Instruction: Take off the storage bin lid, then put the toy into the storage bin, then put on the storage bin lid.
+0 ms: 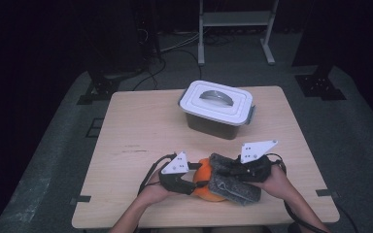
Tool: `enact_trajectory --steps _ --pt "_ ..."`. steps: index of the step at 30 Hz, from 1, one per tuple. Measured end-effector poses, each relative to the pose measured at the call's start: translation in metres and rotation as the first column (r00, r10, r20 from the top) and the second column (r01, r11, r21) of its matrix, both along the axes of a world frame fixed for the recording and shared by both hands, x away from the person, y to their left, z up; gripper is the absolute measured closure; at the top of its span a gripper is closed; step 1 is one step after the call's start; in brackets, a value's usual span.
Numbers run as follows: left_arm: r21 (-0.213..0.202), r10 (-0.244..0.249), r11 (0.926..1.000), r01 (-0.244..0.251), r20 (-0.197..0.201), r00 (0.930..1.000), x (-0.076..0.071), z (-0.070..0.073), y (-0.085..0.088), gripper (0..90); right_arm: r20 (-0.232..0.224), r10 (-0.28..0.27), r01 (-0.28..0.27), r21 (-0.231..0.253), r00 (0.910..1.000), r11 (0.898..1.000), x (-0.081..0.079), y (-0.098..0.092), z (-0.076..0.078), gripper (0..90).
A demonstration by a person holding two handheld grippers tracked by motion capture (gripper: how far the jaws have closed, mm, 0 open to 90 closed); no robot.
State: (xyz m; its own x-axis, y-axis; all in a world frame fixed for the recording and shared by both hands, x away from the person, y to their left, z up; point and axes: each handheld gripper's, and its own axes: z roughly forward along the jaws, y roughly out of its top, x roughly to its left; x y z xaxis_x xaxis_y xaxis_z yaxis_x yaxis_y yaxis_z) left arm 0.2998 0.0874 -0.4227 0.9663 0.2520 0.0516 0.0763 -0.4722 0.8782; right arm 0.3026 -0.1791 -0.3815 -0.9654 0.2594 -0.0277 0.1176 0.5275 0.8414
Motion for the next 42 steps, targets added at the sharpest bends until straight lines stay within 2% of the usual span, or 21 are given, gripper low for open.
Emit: enact_trajectory --steps 3,9,14,18,20,24,28,31,34,36,37,39,42 --pt "0.011 0.007 0.9999 -0.007 0.002 1.0 0.0 -0.001 0.002 41.2 0.023 0.015 -0.015 -0.023 0.9996 1.0 0.001 0.009 0.003 77.2" --pt "0.016 0.0 0.9999 0.0 0.009 1.0 -0.001 -0.002 0.004 41.2 0.012 0.025 -0.025 -0.025 0.9996 0.999 0.001 0.011 -0.001 77.2" --pt "0.03 -0.017 0.9994 0.016 0.045 0.9988 -0.004 0.0 0.0 41.5 0.04 0.018 -0.017 -0.008 0.999 1.0 0.001 0.01 0.011 77.1" --pt "0.037 -0.021 0.9991 0.019 0.052 0.9984 -0.004 -0.002 0.002 41.7 0.025 0.034 -0.033 -0.047 0.9991 0.998 0.003 0.014 0.005 77.2" --pt "0.031 -0.016 0.9994 0.014 0.05 0.9986 -0.004 -0.003 0.003 42.0 0.005 0.035 -0.034 -0.049 0.9994 0.998 0.003 0.009 0.001 77.3" --pt "0.034 -0.015 0.9993 0.013 0.05 0.9987 -0.005 -0.003 0.004 41.8 -0.011 -0.002 0.001 -0.049 0.9999 0.999 0.004 -0.008 0.0 77.1" --pt "0.037 -0.018 0.9992 0.016 0.05 0.9986 -0.005 -0.002 0.003 40.5 -0.02 -0.018 0.017 -0.045 0.9996 0.999 0.004 -0.011 -0.003 77.1" --pt "0.021 -0.007 0.9998 0.006 0.012 0.9999 -0.002 0.001 0.004 32.6 -0.03 -0.018 0.017 -0.033 0.9994 0.999 0.003 -0.011 -0.008 77.1" --pt "-0.034 0.013 0.9993 -0.015 -0.05 0.9987 0.004 0.0 0.004 21.3 -0.037 -0.01 0.01 -0.023 0.9993 1.0 0.0 -0.012 -0.011 77.3" --pt "-0.031 0.009 0.9995 -0.011 -0.062 0.998 0.006 -0.002 0.003 21.7 -0.042 0.004 -0.005 -0.025 0.9991 1.0 -0.003 -0.01 -0.012 77.3" --pt "-0.021 0.002 0.9998 -0.003 -0.054 0.9985 0.005 -0.003 0.002 24.8 -0.037 0.006 -0.007 -0.031 0.9993 1.0 -0.004 -0.009 -0.012 77.3" --pt "-0.01 0.002 0.9999 -0.002 -0.021 0.9998 0.002 -0.003 0.0 36.5 -0.012 0.01 -0.01 -0.047 0.9999 0.999 -0.005 -0.006 -0.007 77.4" --pt "-0.009 -0.014 0.9999 0.014 0.046 0.9989 -0.004 -0.001 -0.003 42.7 0.021 -0.005 0.005 0.004 0.9998 1.0 -0.003 -0.002 0.003 77.4"
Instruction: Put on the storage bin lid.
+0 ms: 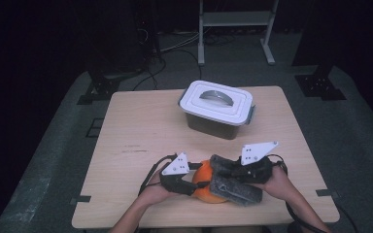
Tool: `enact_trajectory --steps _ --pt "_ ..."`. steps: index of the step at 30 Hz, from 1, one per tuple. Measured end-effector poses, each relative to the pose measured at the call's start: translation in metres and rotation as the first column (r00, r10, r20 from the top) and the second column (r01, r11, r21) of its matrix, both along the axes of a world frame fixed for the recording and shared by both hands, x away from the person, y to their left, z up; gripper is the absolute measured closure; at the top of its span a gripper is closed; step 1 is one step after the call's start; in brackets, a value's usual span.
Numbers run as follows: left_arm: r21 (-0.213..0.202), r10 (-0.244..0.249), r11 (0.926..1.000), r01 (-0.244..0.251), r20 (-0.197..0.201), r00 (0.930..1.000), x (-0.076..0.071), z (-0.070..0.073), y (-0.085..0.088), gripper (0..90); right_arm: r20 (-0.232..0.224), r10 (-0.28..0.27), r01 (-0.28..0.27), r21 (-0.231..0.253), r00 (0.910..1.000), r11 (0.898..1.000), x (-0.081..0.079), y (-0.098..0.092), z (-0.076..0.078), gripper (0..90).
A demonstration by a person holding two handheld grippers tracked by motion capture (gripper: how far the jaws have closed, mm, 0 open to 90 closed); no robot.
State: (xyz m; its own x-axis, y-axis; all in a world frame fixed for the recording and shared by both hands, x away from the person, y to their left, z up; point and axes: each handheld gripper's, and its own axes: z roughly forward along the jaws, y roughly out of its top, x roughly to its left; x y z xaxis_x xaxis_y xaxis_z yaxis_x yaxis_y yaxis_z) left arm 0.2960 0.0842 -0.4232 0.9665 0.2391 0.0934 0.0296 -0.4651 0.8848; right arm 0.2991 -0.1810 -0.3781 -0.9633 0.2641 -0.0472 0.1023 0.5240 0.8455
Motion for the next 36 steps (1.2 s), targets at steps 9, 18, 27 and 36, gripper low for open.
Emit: enact_trajectory --steps 9,18,27,36 --pt "0.032 -0.002 0.9995 0.002 0.019 0.9998 0.0 -0.003 0.008 45.3 -0.018 0.033 -0.034 -0.05 0.9993 0.998 0.007 0.007 -0.002 77.6" --pt "-0.01 0.018 0.9998 -0.018 -0.05 0.9986 0.008 0.001 0.01 24.4 -0.073 -0.014 0.012 -0.025 0.9973 1.0 0.006 -0.015 -0.016 77.5" --pt "0.025 0.016 0.9996 -0.016 -0.009 0.9998 0.007 -0.003 0.007 33.8 -0.062 0.017 -0.018 -0.023 0.9979 1.0 0.0 -0.007 -0.015 77.3" --pt "0.043 0.026 0.9985 -0.035 0.181 0.9832 0.0 0.007 0.009 44.1 -0.011 0.018 -0.018 0.015 0.9998 1.0 0.011 0.01 0.004 77.3"
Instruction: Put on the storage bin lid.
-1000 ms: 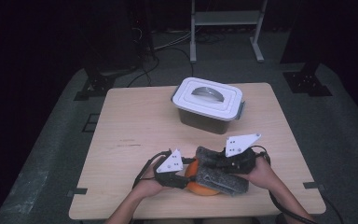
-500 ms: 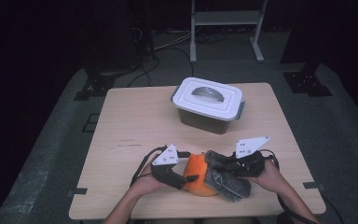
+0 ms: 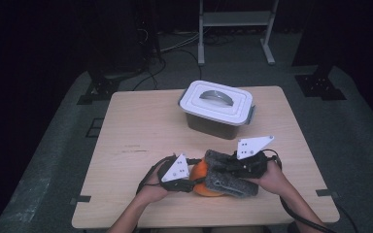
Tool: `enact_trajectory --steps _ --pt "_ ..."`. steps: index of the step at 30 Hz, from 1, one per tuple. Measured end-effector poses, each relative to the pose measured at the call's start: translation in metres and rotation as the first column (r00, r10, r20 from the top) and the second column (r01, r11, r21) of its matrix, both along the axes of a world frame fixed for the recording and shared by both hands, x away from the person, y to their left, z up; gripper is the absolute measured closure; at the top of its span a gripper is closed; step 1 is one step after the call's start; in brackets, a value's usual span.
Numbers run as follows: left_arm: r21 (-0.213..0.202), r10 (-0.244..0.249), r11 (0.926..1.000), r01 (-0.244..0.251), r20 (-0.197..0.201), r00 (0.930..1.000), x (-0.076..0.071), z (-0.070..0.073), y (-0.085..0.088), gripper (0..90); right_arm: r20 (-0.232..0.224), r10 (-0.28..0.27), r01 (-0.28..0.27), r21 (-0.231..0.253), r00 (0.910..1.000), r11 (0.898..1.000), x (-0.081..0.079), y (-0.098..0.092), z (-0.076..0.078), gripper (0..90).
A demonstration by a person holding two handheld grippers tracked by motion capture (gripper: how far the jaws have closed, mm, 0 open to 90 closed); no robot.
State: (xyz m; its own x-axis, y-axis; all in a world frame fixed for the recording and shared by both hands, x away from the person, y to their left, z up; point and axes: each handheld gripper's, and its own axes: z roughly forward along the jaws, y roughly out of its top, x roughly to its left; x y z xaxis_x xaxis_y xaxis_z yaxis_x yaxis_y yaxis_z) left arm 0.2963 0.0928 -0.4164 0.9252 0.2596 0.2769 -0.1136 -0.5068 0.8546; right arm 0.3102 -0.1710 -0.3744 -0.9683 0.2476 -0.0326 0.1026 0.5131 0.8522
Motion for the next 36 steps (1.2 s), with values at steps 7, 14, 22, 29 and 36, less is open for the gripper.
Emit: enact_trajectory --steps 7,14,22,29,36 --pt "-0.025 -0.008 0.9997 0.005 -0.097 0.9953 0.006 -0.004 0.005 28.3 -0.053 -0.009 0.01 0.013 0.9985 1.0 0.001 -0.008 -0.014 77.2" --pt "-0.028 -0.023 0.9995 0.017 -0.203 0.979 0.011 -0.008 0.002 28.1 -0.053 0.01 -0.011 -0.003 0.9985 1.0 -0.008 -0.009 -0.017 77.2" --pt "0.029 -0.057 0.9979 0.057 -0.015 0.9983 -0.003 -0.003 -0.003 41.0 0.011 0.018 -0.018 0.0 0.9998 1.0 -0.005 0.0 0.004 77.2" --pt "0.023 -0.057 0.9981 0.057 -0.014 0.9983 -0.001 -0.005 0.005 40.3 -0.026 -0.006 0.006 -0.012 0.9996 1.0 0.004 -0.01 -0.003 77.1" --pt "-0.008 -0.025 0.9997 0.024 -0.157 0.9872 0.008 -0.006 0.0 17.7 -0.065 -0.017 0.017 0.003 0.9977 1.0 0.001 -0.014 -0.015 77.1"
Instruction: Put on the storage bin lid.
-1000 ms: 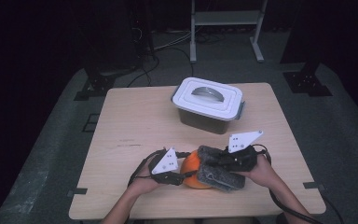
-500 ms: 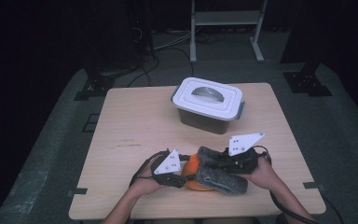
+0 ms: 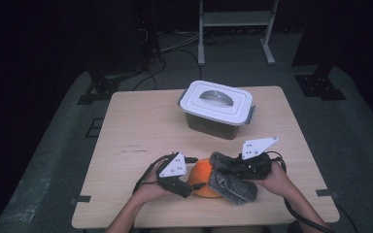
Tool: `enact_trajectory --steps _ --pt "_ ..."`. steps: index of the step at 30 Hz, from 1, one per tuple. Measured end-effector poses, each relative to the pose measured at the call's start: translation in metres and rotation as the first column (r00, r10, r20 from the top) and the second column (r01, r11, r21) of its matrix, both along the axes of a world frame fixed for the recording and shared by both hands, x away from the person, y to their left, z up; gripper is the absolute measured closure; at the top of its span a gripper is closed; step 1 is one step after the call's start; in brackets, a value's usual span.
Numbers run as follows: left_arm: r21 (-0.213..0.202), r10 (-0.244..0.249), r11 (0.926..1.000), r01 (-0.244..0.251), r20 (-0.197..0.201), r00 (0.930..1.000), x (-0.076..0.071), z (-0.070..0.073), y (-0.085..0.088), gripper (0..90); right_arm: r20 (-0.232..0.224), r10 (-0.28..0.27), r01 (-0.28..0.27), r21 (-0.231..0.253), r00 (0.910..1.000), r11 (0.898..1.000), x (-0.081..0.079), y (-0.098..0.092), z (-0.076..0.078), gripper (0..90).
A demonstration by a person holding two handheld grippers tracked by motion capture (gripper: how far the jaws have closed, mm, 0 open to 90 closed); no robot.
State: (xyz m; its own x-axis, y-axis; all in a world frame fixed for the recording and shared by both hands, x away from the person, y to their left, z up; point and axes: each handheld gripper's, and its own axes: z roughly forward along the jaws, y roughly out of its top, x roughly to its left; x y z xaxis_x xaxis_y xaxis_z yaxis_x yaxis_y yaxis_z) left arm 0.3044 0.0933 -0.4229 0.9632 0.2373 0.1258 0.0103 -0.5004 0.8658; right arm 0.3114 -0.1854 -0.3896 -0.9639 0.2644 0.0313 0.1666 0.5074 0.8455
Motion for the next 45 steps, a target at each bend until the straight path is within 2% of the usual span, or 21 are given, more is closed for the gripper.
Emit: enact_trajectory --steps 4,7,9,11,13,16,19,25,30,34,35,37,40,42,45 --pt "-0.02 -0.016 0.9997 0.015 -0.056 0.9983 0.0 0.002 -0.002 17.6 0.011 0.022 -0.021 -0.02 0.9997 1.0 -0.004 0.006 0.001 77.0" --pt "0.007 -0.018 0.9998 0.018 -0.001 0.9998 -0.005 0.004 -0.003 30.6 0.035 0.037 -0.035 -0.041 0.9987 0.999 -0.005 0.012 0.004 77.1" --pt "0.018 -0.026 0.9995 0.025 0.033 0.9991 -0.007 0.004 -0.002 35.7 0.045 0.038 -0.037 -0.036 0.9983 0.999 -0.005 0.014 0.009 77.0" --pt "0.028 -0.047 0.9986 0.045 0.066 0.9967 -0.01 0.005 -0.003 38.2 0.058 0.044 -0.042 -0.021 0.9974 0.999 -0.005 0.018 0.013 77.0" --pt "0.042 -0.061 0.9975 0.057 0.097 0.9934 -0.012 0.005 -0.004 39.0 0.068 0.051 -0.05 -0.026 0.9964 0.998 -0.004 0.022 0.016 77.0" --pt "0.042 -0.07 0.9969 0.066 0.104 0.9921 -0.011 0.005 0.0 40.2 0.067 0.057 -0.055 -0.03 0.9962 0.998 -0.002 0.023 0.017 77.0" --pt "0.039 -0.083 0.9961 0.079 0.102 0.9914 -0.01 0.003 0.004 40.9 0.051 0.03 -0.029 -0.025 0.9982 0.999 0.003 0.013 0.014 77.0" --pt "0.013 -0.063 0.998 0.062 0.053 0.9966 -0.004 -0.001 0.011 36.3 -0.009 -0.025 0.025 -0.019 0.9996 1.0 0.01 -0.009 0.0 76.6" --pt "0.001 -0.038 0.9993 0.038 -0.019 0.9991 -0.001 0.001 0.009 23.8 -0.014 -0.026 0.026 -0.012 0.9996 1.0 0.006 -0.011 -0.006 76.6" --pt "-0.025 -0.035 0.9991 0.033 -0.097 0.9947 0.003 0.0 0.009 21.8 -0.008 -0.017 0.017 -0.008 0.9998 1.0 0.003 -0.008 -0.004 76.5" --pt "-0.029 -0.035 0.9991 0.032 -0.1 0.9944 0.003 0.001 0.009 23.1 -0.002 -0.014 0.014 -0.004 0.9999 1.0 0.002 -0.006 -0.003 76.6" --pt "-0.023 -0.036 0.9991 0.034 -0.075 0.9965 0.002 0.002 0.01 28.5 0.006 -0.006 0.006 0.0 1.0 1.0 0.0 -0.002 0.0 76.5" --pt "-0.008 -0.015 0.9999 0.015 -0.003 0.9999 -0.002 0.004 0.009 38.5 0.021 0.015 -0.015 0.01 0.9997 1.0 -0.002 0.007 0.004 76.5" --pt "-0.01 0.012 0.9999 -0.012 0.03 0.9995 -0.002 0.004 0.009 41.6 0.038 0.024 -0.025 0.014 0.999 1.0 -0.003 0.013 0.007 76.4" --pt "-0.006 0.039 0.9992 -0.039 0.089 0.9953 -0.002 0.006 0.01 44.5 0.044 0.035 -0.036 0.026 0.9984 0.999 -0.002 0.018 0.009 76.2"
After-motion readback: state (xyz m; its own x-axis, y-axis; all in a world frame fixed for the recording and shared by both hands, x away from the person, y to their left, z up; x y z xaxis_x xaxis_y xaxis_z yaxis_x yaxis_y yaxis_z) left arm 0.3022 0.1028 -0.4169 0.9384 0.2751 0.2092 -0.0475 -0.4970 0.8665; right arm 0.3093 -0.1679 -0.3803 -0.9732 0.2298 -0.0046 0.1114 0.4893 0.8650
